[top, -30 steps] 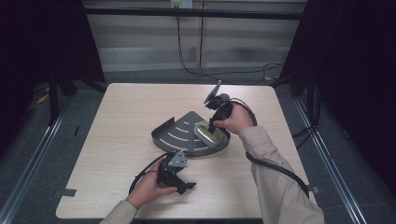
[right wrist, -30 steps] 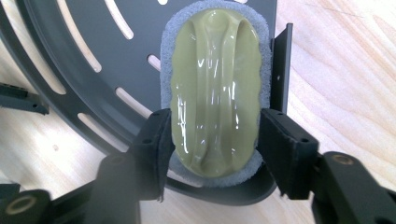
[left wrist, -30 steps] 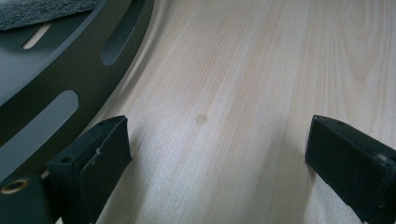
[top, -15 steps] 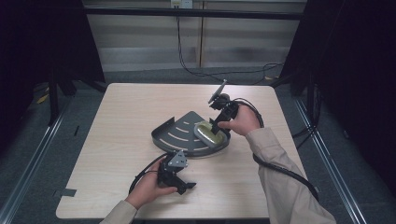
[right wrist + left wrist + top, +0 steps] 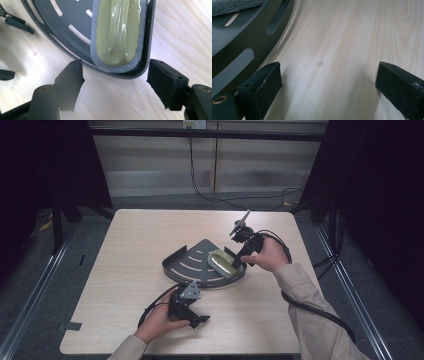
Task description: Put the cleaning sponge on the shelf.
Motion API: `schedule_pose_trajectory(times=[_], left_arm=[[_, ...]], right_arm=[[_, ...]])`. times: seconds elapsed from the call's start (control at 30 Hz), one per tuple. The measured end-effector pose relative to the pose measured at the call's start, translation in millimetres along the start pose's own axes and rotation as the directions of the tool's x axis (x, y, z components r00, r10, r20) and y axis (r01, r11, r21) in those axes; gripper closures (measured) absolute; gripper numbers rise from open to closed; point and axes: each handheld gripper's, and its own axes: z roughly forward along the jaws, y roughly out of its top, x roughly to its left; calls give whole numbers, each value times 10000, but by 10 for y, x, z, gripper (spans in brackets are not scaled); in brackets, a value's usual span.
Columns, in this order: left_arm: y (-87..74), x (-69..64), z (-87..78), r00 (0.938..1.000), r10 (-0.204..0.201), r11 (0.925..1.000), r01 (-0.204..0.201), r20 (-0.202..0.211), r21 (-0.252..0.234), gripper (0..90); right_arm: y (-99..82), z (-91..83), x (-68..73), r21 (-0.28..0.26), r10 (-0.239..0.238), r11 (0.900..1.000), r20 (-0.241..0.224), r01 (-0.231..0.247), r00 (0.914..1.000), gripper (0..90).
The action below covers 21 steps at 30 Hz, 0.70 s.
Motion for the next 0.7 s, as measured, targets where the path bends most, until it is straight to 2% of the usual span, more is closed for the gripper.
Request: schedule_pose_trajectory(times=[0.23,0.37,0.7], left_arm=[[-1,0,0,10000,8,10000,-8,-1,-14,62],[-1,0,1,10000,7,10000,-7,-8,-18,62],[-1,-1,1,10000,11,10000,-11,-24,-22,62]], right_arm=[[-183,2,-22,74,-85,9999,32,85,10000,270],[-273,-3,-34,7,43,10000,-70,-43,10000,267],[-537,39,-23,-155,-225,9996,-222,222,9995,261]])
